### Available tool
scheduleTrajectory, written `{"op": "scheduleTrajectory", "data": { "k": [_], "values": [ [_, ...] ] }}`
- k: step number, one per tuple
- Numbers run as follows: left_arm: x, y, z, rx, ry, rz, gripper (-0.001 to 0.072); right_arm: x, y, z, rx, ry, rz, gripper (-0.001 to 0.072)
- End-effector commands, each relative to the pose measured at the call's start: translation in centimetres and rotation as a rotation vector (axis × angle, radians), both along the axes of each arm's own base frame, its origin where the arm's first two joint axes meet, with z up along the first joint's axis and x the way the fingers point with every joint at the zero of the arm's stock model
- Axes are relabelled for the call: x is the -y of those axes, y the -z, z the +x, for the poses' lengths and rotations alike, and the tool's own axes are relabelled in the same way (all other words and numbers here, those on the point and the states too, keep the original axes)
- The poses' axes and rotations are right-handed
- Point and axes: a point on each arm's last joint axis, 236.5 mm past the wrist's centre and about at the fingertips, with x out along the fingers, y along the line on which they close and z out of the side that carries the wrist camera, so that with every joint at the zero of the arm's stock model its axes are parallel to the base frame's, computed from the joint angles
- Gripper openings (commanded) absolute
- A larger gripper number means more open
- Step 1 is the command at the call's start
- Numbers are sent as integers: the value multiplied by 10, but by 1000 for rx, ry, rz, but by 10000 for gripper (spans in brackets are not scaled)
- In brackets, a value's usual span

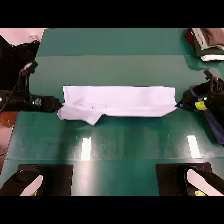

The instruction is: Fold the shirts.

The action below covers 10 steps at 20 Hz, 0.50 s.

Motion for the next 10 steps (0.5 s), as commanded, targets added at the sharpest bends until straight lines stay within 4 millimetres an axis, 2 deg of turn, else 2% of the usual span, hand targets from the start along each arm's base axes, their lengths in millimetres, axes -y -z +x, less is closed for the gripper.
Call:
{"op": "scheduleTrajectory", "data": {
  "k": [1, 6, 10],
  "values": [
    [-9, -10, 47, 129, -101, -12, 30, 11, 3, 37, -13, 5, 4, 16],
    [-12, 30, 88, 96, -156, -11, 30, 13, 26, 78, -58, -16, 14, 16],
    [-14, 62, 108, 56, -195, -10, 30, -5, 44, 111, -78, -77, 18, 17]
  ]
}}
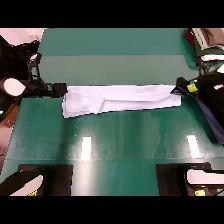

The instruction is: Fold the shirts.

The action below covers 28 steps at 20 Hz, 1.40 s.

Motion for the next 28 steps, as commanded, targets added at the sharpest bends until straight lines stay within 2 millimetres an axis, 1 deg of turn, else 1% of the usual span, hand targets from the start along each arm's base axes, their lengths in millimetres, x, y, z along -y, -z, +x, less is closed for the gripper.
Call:
{"op": "scheduleTrajectory", "data": {
  "k": [1, 3, 4, 6, 8, 9, 10, 11, 12, 13, 14, 16, 18, 19, 20, 21, 22, 23, 25, 28],
  "values": [
    [-3, 24, 22, -5, -41, -1, 30, -16, 17, 28, -16, -51, 3, 17],
    [-5, 29, 30, 4, -52, 3, 30, -24, 24, 41, -17, -75, 2, 17],
    [-6, 28, 34, 18, -58, 6, 31, -26, 28, 45, -19, -84, -3, 17],
    [-8, 27, 40, 37, -67, 8, 31, -26, 34, 50, -24, -85, -3, 17],
    [-9, 25, 43, 54, -70, 11, 32, -24, 36, 54, -14, -75, -7, 19],
    [-10, 25, 44, 60, -71, 16, 69, -21, 35, 55, -9, -67, -5, 77],
    [-11, 24, 45, 64, -70, 23, 382, -16, 32, 56, -4, -56, -6, 359],
    [-12, 24, 45, 64, -71, 26, 671, -9, 28, 56, 3, -43, -6, 557],
    [-14, 24, 44, 55, -72, 25, 672, -1, 22, 55, 19, -47, -11, 576],
    [-17, 21, 44, 49, -69, 31, 645, 10, 14, 52, 37, -55, -20, 576],
    [-20, 15, 46, 52, -69, 37, 645, 21, 5, 47, 48, -62, -24, 576],
    [-17, 2, 48, 56, -55, 36, 644, 41, -7, 34, 52, -77, -27, 576],
    [-11, -5, 45, 37, -43, 9, 643, 59, -5, 20, 26, -92, -17, 576],
    [-8, -4, 42, 21, -38, -1, 642, 68, -1, 16, 11, -85, -8, 576],
    [-7, -1, 37, -3, -29, 1, 488, 77, 3, 16, 6, -69, 0, 577],
    [-6, 3, 31, -28, -13, 7, 219, 83, 8, 15, 0, -62, 4, 576],
    [-5, 6, 27, -46, 4, 13, 57, 89, 14, 14, -7, -59, 8, 576],
    [-4, 8, 22, -64, 19, 18, 32, 91, 21, 14, -17, -62, 15, 579],
    [-3, 11, 16, -90, 28, 17, 32, 87, 36, 14, -28, -92, 41, 633],
    [-2, 15, 9, -122, 41, 19, 32, 65, 47, 26, 8, -126, 161, 634]
  ]
}}
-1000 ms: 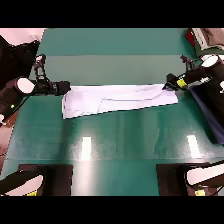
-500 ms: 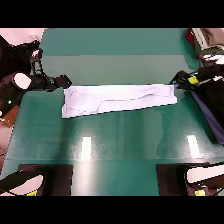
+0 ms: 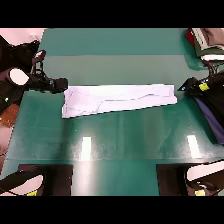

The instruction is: Fold the shirts.

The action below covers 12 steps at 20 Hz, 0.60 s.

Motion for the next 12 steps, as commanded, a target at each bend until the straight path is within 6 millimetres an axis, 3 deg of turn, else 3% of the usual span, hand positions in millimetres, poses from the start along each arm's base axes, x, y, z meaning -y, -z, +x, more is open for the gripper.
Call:
{"op": "scheduleTrajectory", "data": {
  "k": [1, 3, 12],
  "values": [
    [2, 6, -13, -56, 26, 3, 32, -17, 17, 6, 9, -43, 112, 634],
    [3, 8, -16, -69, 31, 3, 32, -21, 30, 1, -19, -62, 141, 634],
    [10, 4, -15, -68, 26, -35, 32, -59, 44, 3, -17, -153, 232, 623]
  ]
}}
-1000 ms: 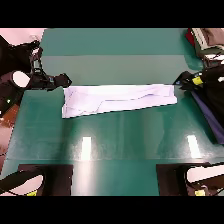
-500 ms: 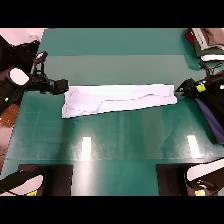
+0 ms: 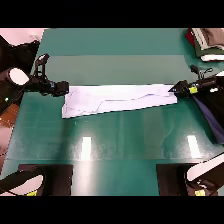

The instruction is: Fold the shirts.

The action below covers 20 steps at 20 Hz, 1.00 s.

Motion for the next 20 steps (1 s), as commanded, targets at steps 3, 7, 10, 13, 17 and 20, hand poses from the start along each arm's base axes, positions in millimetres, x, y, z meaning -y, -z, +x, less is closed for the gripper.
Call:
{"op": "scheduleTrajectory", "data": {
  "k": [3, 7, 10, 13, 17, 20],
  "values": [
    [10, -3, -1, -3, 7, -33, 31, -28, 9, 3, 29, -84, -8, 296],
    [48, -13, 3, 73, 69, -45, 30, -41, -25, 6, 120, -122, 49, 17],
    [97, -11, 5, 77, 171, -53, 29, -51, -78, 11, 226, -119, 45, 16],
    [155, 2, 15, 65, 282, -53, 29, -78, -130, 2, 311, -162, 21, 15],
    [222, 43, 31, 19, 387, -42, 30, -124, -186, -18, 411, -229, 17, 15],
    [236, 83, 33, -62, 413, -27, 30, -152, -215, -35, 474, -288, 14, 15]
  ]
}}
